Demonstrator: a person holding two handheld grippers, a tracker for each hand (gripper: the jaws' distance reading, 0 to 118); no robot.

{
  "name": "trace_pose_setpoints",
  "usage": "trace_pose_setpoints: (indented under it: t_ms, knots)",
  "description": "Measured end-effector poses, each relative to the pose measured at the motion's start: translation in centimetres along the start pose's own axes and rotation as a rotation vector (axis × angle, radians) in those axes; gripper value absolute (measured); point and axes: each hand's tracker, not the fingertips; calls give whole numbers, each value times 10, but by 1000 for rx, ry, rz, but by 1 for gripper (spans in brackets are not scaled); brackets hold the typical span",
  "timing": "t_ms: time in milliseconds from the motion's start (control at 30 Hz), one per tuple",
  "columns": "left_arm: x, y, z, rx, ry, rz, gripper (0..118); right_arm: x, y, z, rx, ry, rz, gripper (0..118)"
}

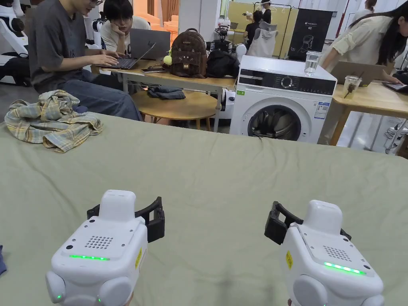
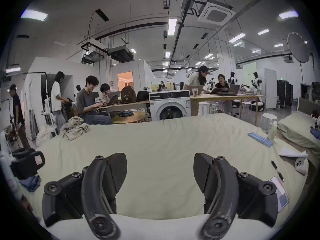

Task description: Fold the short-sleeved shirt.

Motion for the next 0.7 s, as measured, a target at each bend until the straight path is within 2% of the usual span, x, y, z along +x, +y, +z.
trace_pose_setpoints:
  t_ms: [67, 333, 700]
  knots:
    - [-1, -1, 0, 0, 1, 3, 72, 1, 2, -1, -17, 6, -19, 88]
    - [-5, 0, -3, -1, 20, 26, 72, 2, 5, -5, -44, 61, -49, 88]
    - [-4, -3, -5, 33, 33, 23, 72, -8, 4, -9, -51, 9, 9, 88]
